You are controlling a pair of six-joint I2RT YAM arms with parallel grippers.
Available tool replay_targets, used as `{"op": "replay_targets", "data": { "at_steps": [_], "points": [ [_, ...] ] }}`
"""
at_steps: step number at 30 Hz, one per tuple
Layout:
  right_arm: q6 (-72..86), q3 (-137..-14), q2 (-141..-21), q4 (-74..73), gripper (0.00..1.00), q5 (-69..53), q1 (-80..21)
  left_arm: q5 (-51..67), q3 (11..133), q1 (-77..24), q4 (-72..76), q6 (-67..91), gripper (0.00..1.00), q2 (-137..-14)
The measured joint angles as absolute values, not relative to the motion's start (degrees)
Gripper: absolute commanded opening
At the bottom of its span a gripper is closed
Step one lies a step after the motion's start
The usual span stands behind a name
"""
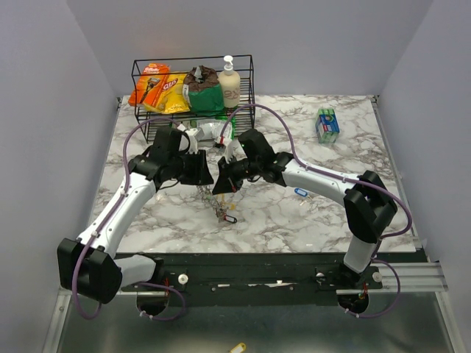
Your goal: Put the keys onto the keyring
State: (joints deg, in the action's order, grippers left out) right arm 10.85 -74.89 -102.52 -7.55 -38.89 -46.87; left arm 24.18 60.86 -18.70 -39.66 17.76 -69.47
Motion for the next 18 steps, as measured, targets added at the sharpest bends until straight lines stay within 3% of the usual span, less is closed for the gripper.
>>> {"op": "replay_targets", "data": {
  "at_steps": [18],
  "points": [
    [10.90,-73.73,-102.52,-7.03,0.00,-38.89,-46.85,15.59,64.40,-25.52,-44.40,17.34,0.40,-72.82]
  ]
}}
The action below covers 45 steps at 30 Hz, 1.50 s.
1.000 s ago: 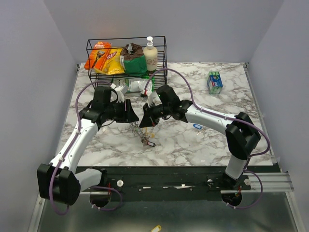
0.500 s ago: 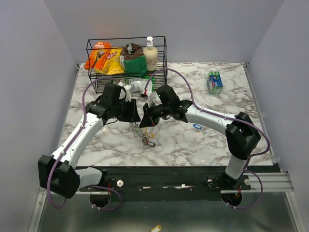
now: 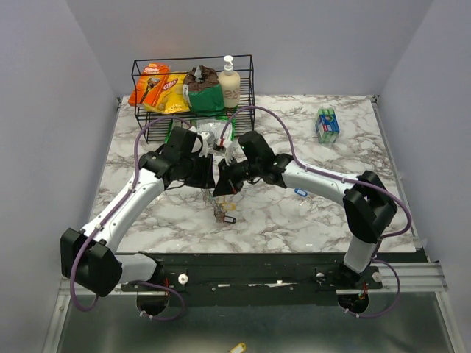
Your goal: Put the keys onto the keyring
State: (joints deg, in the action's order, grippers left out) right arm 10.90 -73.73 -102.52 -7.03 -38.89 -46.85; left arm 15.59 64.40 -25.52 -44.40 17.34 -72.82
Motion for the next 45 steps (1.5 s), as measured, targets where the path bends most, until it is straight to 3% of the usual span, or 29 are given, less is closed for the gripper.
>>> {"op": "replay_targets", "data": {
  "at_steps": [17,26,38,41,42,45],
  "points": [
    [11.35,-72.95,-102.52,-5.15,0.00,-38.87,-46.85,12.40,64.84,-26.24,-47.75,16.58,0.24,-72.90],
    [11.51,-72.25,-102.52,-4.16,0.00,-38.85,-46.87,12.40,64.84,-26.39,-47.66,16.82,0.00,-72.86],
    [11.51,-71.70,-102.50,-4.08,0.00,-38.85,-46.85,11.09,64.71,-26.37,-47.68,16.78,0.00,-72.66],
    [11.51,-71.70,-102.50,-4.08,0.00,-38.85,-46.85,11.09,64.79,-26.39,-47.79,17.17,0.14,-72.53],
    [11.51,-71.70,-102.48,-4.08,0.00,-38.83,-46.85,11.07,64.90,-26.39,-47.86,17.23,0.26,-72.55],
    [11.53,-71.70,-102.41,-4.08,0.00,-38.63,-46.85,10.98,66.11,-26.39,-48.90,17.52,0.40,-72.75]
  ]
}}
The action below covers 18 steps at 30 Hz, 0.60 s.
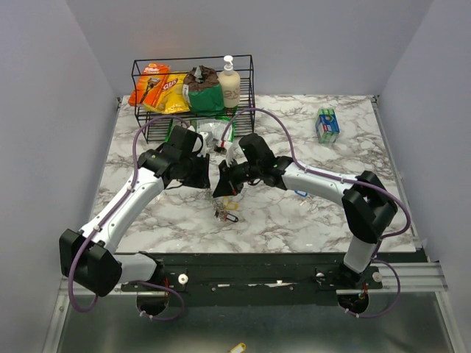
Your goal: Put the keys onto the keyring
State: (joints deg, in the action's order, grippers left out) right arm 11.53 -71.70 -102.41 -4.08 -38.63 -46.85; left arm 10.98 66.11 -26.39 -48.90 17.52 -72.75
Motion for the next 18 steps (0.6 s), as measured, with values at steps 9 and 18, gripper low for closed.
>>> {"op": "replay_targets", "data": {
  "at_steps": [9,18],
  "points": [
    [11.81,-71.59,-102.28,-4.08,0.00,-38.39,-46.85,10.98,66.92,-26.39,-48.75,19.68,0.42,-72.99],
    [11.97,-71.13,-101.84,-3.95,0.00,-38.02,-46.85,10.94,66.04,-27.59,-48.10,21.04,0.38,-74.41]
  ]
}}
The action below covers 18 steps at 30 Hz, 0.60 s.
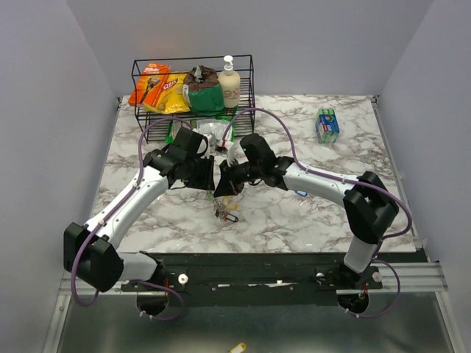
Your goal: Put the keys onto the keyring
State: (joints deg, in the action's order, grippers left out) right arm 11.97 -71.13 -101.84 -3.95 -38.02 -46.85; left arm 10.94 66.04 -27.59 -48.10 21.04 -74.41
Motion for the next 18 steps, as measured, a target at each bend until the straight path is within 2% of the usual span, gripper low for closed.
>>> {"op": "replay_targets", "data": {
  "at_steps": [6,12,16,18],
  "points": [
    [12.01,-70.91,-101.65,-3.92,0.00,-37.78,-46.85,10.68,66.04,-28.34,-48.07,21.23,0.35,-75.53],
    [12.21,-70.72,-101.54,-3.88,0.00,-37.28,-46.85,9.50,65.87,-28.93,-47.77,21.96,0.18,-75.79],
    [12.47,-70.43,-101.45,-3.14,0.00,-36.75,-46.85,9.43,65.65,-29.04,-47.16,22.68,0.00,-75.77],
    [12.60,-70.30,-101.45,-2.87,0.00,-36.64,-46.85,9.41,65.41,-29.15,-46.59,23.03,0.00,-75.59]
  ]
}}
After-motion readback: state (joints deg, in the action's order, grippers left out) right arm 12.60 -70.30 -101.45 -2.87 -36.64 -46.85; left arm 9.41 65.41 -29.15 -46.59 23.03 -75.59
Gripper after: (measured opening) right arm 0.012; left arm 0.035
